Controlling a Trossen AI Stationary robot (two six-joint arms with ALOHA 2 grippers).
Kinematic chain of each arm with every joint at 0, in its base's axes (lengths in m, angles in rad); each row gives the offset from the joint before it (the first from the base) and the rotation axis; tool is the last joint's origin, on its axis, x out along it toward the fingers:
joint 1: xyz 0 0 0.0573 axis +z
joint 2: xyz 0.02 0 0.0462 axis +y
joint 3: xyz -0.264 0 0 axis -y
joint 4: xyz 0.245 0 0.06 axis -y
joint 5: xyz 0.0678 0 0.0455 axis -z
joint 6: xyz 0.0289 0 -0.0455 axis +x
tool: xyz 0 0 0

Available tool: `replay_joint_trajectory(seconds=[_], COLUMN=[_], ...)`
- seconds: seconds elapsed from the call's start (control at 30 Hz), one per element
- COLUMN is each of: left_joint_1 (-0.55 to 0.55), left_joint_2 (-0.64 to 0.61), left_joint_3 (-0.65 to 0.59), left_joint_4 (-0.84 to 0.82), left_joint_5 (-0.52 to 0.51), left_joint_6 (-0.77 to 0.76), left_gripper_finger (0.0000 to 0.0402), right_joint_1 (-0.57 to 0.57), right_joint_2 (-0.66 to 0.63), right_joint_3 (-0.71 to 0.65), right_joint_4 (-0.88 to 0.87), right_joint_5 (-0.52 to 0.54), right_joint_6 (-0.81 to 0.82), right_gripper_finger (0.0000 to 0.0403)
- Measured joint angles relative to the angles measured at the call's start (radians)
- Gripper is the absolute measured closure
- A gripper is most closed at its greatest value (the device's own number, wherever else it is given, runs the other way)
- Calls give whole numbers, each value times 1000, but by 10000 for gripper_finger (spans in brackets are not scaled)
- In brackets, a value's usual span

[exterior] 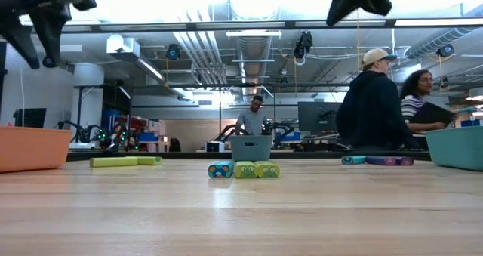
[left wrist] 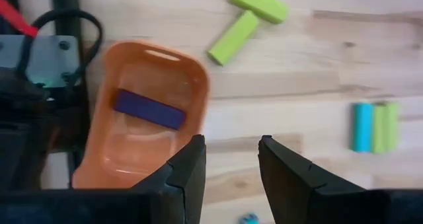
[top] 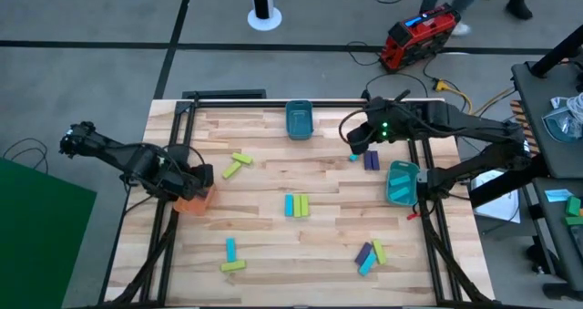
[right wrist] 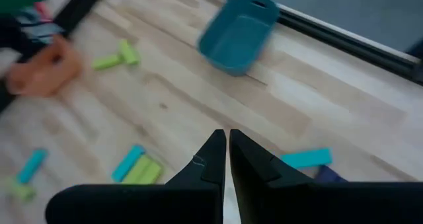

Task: Sort blocks
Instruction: Put the green block into the blue bin

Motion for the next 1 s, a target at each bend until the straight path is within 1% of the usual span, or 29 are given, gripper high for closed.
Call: replay_joint_trajectory(seconds=[0.07, 0.2, 0.33, 0.4, 0.53, 0.63, 0.73, 0.8, 1.0], left_joint_1=[0, 0, 0, 0, 0, 0, 16, 29, 66], left_joint_2=[0, 0, 0, 0, 0, 0, 0, 0, 0], left_joint_3=[29, 95, 180, 225, 313, 361, 393, 409, 424], left_joint_4=[1, 10, 16, 26, 92, 189, 286, 320, 338], left_joint_5=[-10, -59, -136, -186, -303, -360, -366, -366, -353], left_joint_6=[26, 110, 213, 269, 430, 590, 741, 805, 897], left_gripper_finger=[283, 283, 283, 283, 283, 283, 284, 288, 324], right_joint_1=[1, 3, 3, 3, 3, 3, 3, 3, 3], right_joint_2=[0, 0, 0, 0, 1, 2, 7, 11, 33], right_joint_3=[30, 90, 136, 146, 154, 153, 154, 153, 153], right_joint_4=[7, 58, 187, 269, 367, 367, 354, 351, 354], right_joint_5=[-30, -54, -63, -84, -107, -110, -111, -121, -193], right_joint_6=[-18, -44, -85, -122, -173, -171, -146, -119, -62], right_gripper_finger=[390, 390, 390, 390, 390, 390, 390, 390, 390])
